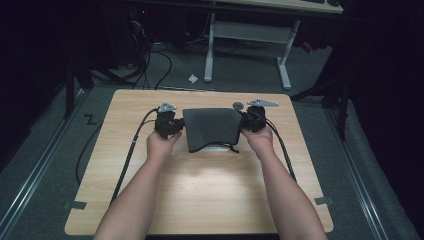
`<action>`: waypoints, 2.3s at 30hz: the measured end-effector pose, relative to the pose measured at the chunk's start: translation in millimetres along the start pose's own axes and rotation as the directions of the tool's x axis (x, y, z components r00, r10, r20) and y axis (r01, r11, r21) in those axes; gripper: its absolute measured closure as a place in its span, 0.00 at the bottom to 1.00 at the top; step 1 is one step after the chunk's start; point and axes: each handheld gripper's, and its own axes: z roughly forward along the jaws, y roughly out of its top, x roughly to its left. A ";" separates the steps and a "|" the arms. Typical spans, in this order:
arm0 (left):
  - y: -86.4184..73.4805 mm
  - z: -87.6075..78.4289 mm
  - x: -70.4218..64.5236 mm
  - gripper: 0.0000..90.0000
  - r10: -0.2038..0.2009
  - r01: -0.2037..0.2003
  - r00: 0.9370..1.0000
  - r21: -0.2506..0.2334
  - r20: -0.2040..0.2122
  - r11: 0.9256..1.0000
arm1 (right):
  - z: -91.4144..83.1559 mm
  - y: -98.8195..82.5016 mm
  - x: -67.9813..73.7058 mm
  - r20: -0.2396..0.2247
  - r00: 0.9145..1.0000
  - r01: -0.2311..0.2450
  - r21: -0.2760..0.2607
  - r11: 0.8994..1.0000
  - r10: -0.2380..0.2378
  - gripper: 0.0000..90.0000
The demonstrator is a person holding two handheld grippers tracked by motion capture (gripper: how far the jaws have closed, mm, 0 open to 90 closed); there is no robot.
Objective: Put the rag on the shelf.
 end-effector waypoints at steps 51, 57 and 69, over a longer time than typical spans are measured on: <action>-4.3 -36.4 26.9 0.79 -0.030 0.026 0.990 -0.033 -0.138 0.999 | -33.9 1.4 -31.6 0.209 0.978 0.011 -0.040 0.999 -0.002 0.66; -9.9 -58.1 28.7 0.72 -0.004 -0.007 0.986 -0.068 -0.164 0.998 | -48.6 -4.9 -26.7 0.213 0.976 0.053 -0.038 0.998 -0.043 0.64; -53.6 -112.4 -13.2 0.50 0.094 -0.100 0.984 -0.029 -0.150 0.995 | -104.5 -29.4 18.6 0.218 0.963 0.170 -0.035 0.985 -0.158 0.57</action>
